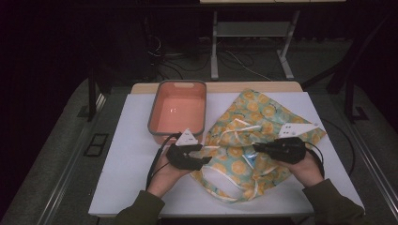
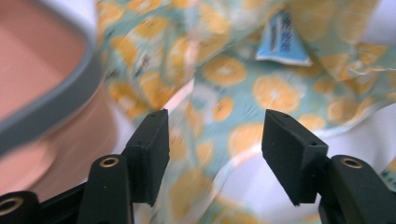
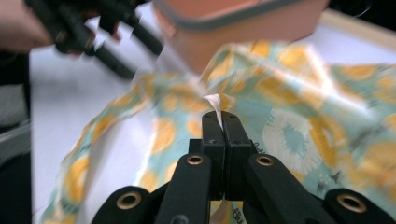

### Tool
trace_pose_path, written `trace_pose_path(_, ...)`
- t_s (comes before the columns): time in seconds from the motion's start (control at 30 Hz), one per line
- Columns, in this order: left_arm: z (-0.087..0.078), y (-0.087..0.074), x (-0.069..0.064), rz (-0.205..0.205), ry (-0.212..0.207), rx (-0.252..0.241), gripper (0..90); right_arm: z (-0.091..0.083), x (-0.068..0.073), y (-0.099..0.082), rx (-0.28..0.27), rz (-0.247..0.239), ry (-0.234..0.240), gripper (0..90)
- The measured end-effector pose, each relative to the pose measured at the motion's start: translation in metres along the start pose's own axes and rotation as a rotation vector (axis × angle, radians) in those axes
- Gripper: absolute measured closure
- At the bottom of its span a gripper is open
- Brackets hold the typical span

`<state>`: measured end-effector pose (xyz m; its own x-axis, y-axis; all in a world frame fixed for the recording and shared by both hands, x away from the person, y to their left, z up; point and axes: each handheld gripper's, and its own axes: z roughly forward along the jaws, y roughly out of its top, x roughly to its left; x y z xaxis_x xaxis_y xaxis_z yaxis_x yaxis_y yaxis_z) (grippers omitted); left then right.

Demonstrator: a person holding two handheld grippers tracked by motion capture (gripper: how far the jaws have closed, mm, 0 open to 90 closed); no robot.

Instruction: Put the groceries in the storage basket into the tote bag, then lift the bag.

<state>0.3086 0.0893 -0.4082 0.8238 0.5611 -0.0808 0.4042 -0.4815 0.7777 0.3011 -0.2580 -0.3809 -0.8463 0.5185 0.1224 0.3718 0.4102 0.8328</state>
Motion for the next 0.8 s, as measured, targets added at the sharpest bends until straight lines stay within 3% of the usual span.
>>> trace_pose_path(0.17, 0.008, -0.008, 0.006, -0.006, 0.046, 0.044, 31.5, 0.020, 0.026, -0.012, 0.092, -0.045, 0.066, 89.4)
trace_pose_path(0.33, 0.019, -0.009, 0.008, 0.010, 0.062, 0.072, 29.3, 0.043, 0.047, -0.022, 0.186, -0.089, 0.115, 89.4)
trace_pose_path(0.4, 0.022, -0.009, 0.010, 0.002, 0.066, 0.082, 29.7, 0.050, 0.051, -0.028, 0.242, -0.127, 0.103, 89.3)
trace_pose_path(0.47, 0.025, -0.010, 0.011, 0.000, 0.069, 0.096, 30.5, 0.056, 0.052, -0.033, 0.274, -0.121, 0.090, 88.7)
trace_pose_path(0.63, 0.035, -0.012, 0.013, 0.007, 0.062, 0.124, 31.3, 0.055, 0.054, -0.038, 0.286, -0.081, 0.058, 56.0)
trace_pose_path(0.73, 0.040, -0.014, 0.014, 0.015, 0.053, 0.152, 34.9, 0.049, 0.058, -0.045, 0.291, -0.084, 0.019, 46.0)
trace_pose_path(0.8, 0.041, -0.014, 0.013, 0.019, 0.063, 0.160, 42.9, 0.047, 0.061, -0.049, 0.297, -0.073, 0.003, 40.7)
